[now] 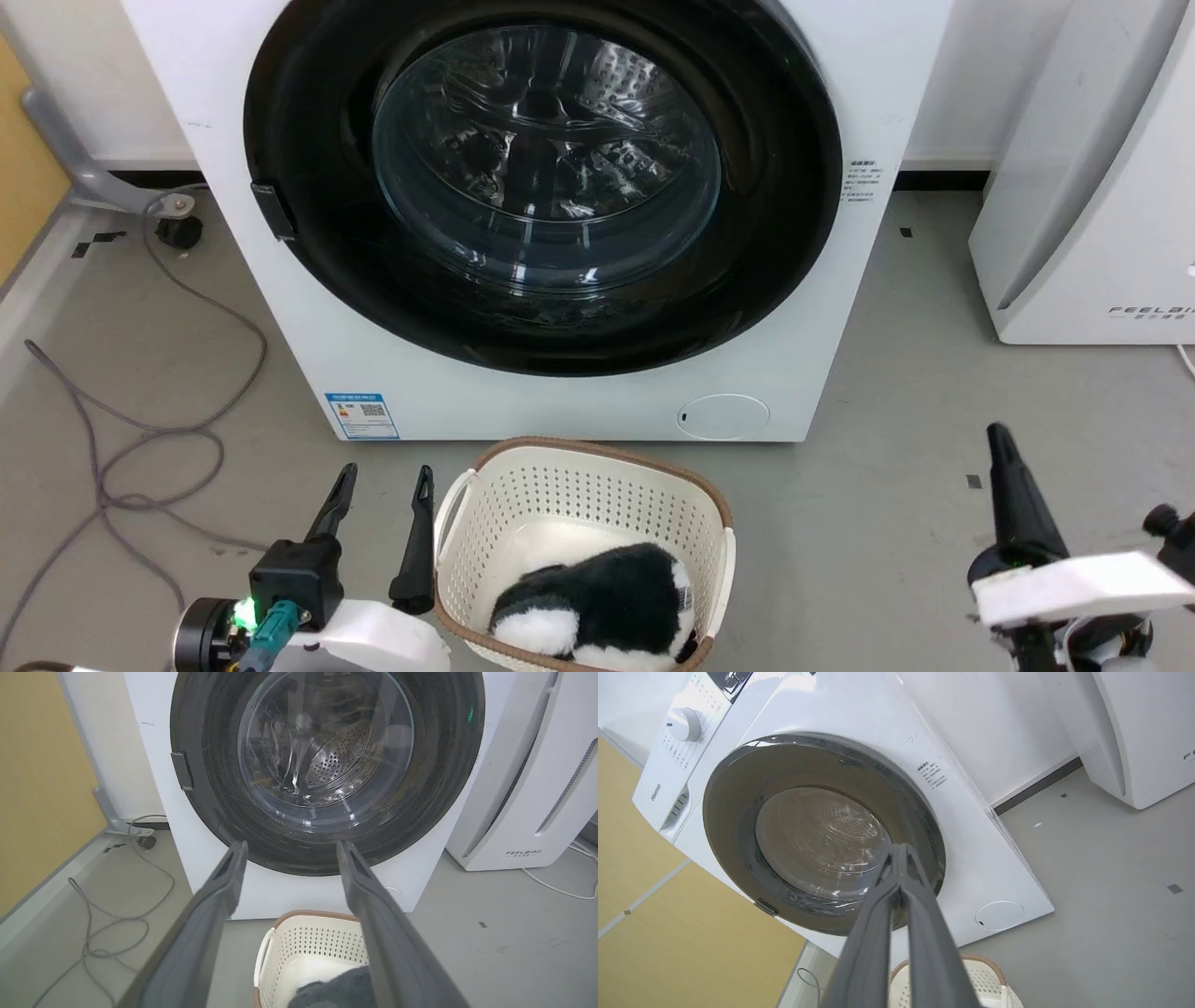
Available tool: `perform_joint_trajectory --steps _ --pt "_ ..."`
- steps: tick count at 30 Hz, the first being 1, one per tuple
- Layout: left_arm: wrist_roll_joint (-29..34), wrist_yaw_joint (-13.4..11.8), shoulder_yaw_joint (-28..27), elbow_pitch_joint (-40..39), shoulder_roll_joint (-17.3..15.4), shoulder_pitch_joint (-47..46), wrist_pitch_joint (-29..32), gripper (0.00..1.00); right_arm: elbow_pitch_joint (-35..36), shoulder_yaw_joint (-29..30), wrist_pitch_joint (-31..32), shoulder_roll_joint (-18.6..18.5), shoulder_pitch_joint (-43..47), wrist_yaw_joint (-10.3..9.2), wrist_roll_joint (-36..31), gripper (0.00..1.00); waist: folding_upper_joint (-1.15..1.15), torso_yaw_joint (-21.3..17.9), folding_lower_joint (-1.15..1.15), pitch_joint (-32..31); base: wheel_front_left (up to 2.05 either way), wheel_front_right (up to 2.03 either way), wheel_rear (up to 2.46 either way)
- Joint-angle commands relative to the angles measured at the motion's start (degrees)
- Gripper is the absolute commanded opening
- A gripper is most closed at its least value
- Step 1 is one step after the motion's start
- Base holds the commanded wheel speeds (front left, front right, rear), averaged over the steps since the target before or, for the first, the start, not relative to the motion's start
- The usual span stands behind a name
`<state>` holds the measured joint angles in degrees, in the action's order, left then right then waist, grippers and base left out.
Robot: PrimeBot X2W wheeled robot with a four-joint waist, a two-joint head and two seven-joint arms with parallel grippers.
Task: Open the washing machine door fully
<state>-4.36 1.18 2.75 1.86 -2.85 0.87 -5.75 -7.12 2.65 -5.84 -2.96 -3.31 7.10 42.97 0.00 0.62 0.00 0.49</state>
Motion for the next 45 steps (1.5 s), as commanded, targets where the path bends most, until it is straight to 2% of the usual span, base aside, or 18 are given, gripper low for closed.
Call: perform_joint_trajectory --steps 1,8,9,23,35,45 --pt "-0.71 0.13 0.06 0.01 -0.02 -0.33 -0.58 1.00 -0.74 0.49 -0.50 0.04 -1.32 0.19 2.73 0.00 0.00 -0.04 0.00 0.15 0.00 0.00 0.00" --pt "-1.31 0.35 0.19 -0.21 -0.02 -0.94 -1.42 1.00 -4.60 3.02 -1.33 -0.06 -6.78 0.21 10.70 0.00 0.00 -0.17 0.00 1.00 0.00 0.00 0.00" --pt "-1.62 0.44 0.20 -0.40 -0.02 -1.22 -1.78 1.00 -6.54 3.99 -1.69 -0.41 -9.63 0.22 13.86 0.00 0.00 -0.25 0.00 1.42 0.00 0.00 0.00" --pt "-2.91 1.28 0.89 -1.58 -0.02 -3.73 -3.45 1.00 -17.98 4.63 -3.37 -5.01 -27.70 0.25 25.78 0.00 0.00 0.44 0.00 4.71 0.00 0.00 0.00" --pt "-3.90 2.31 1.39 -3.09 -0.02 -6.41 -4.89 1.00 -32.55 -4.00 -1.08 -11.11 -48.34 0.29 32.41 0.00 0.00 1.98 0.00 8.87 0.00 0.00 0.00" --pt "-4.89 3.09 2.04 -4.17 -0.02 -8.79 -6.09 1.00 -48.65 -14.59 6.60 -11.32 -67.39 0.31 34.05 0.00 0.00 2.76 0.00 12.82 0.00 0.00 0.00"
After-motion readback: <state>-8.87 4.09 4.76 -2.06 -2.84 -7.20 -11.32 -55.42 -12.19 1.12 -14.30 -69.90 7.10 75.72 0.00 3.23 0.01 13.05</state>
